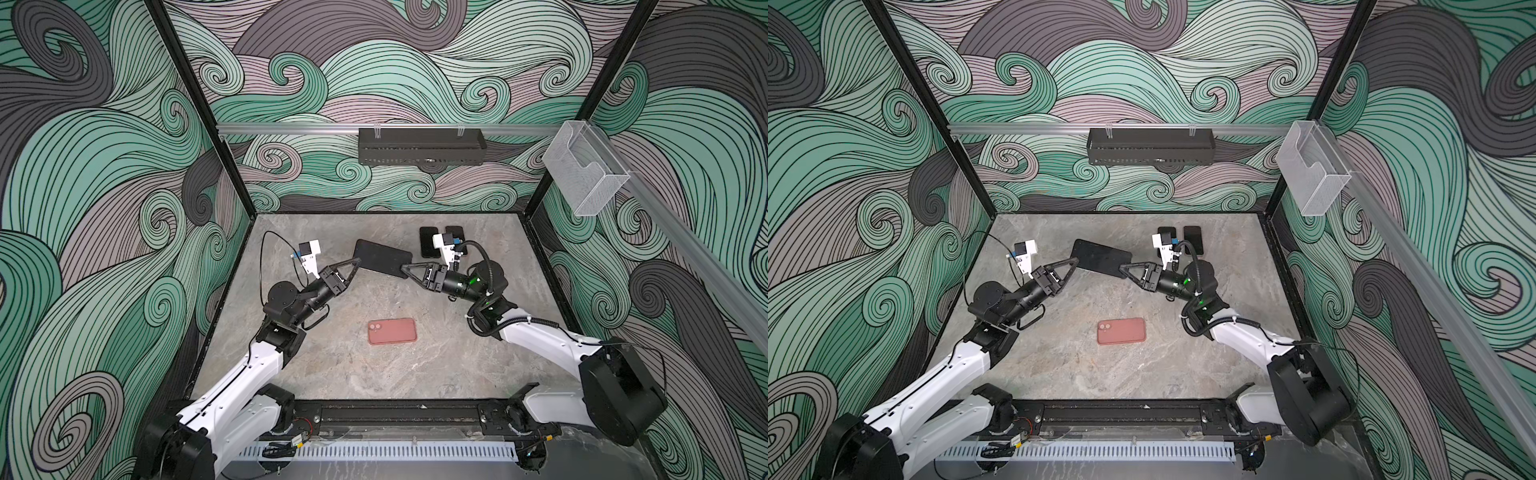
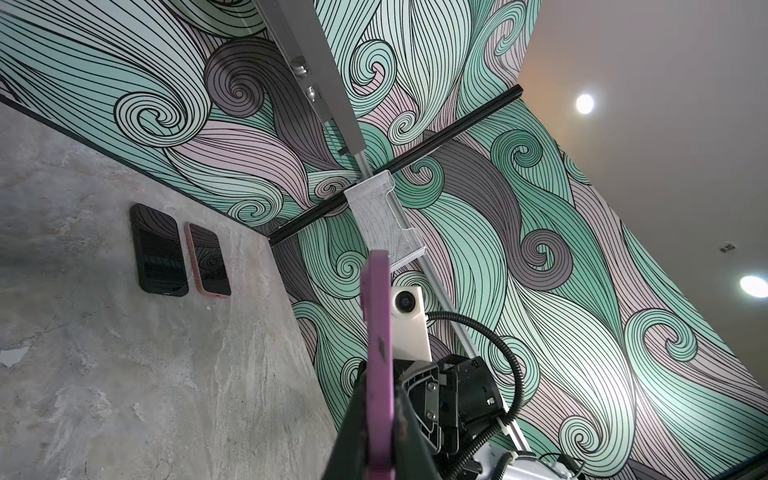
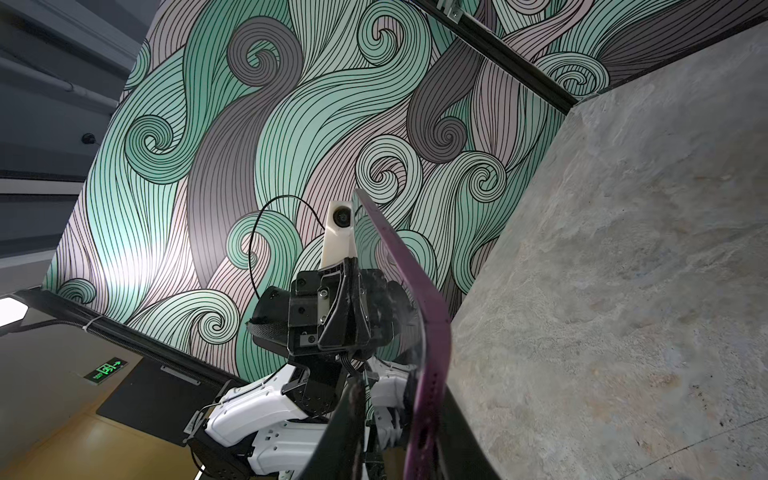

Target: Put the phone into the phone case

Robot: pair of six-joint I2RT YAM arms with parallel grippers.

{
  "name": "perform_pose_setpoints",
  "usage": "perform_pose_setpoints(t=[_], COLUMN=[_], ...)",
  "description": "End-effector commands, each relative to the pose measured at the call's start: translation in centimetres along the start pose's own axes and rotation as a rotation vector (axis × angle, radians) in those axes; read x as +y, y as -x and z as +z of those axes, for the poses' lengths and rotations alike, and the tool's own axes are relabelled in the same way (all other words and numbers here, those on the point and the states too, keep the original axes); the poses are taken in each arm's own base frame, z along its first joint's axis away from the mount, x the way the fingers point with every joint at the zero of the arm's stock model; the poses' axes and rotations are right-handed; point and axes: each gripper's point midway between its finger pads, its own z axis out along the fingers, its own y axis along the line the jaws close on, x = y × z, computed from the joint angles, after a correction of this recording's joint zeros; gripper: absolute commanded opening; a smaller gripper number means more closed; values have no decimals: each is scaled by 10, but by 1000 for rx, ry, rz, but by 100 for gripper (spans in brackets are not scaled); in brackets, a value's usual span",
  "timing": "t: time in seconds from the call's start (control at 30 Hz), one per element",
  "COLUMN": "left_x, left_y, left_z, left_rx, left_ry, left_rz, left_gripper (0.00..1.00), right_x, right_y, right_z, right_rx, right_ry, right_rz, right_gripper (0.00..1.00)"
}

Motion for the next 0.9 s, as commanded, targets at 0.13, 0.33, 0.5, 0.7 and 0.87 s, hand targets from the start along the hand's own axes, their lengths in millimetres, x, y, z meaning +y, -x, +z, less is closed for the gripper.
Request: perform_pose_setpoints(t=[0.13,0.33,0.5,0.7,0.87], left_x=[-18,-16,-18,-17,-17], left_y=[9,9,8,5,5], left_z=[3,6,7,7,7], left_rx=[-26,-27,-17,-3,-5], left_ry=[-57,-63,-72,-70,-72], left_rz=[19,0,-8,-15,-20], left_gripper=[0,0,0,0,0], right_x=[24,27,30,31,33], right_y=[14,19,23,23,26], right_z=[1,3,5,5,6], right_rx=[-40,-53,-63,-62,-67], right_ry=[75,96,103,102,108], right_rz=[-53,-58,-71,-70,-76], right_gripper=[24,22,21,25,23])
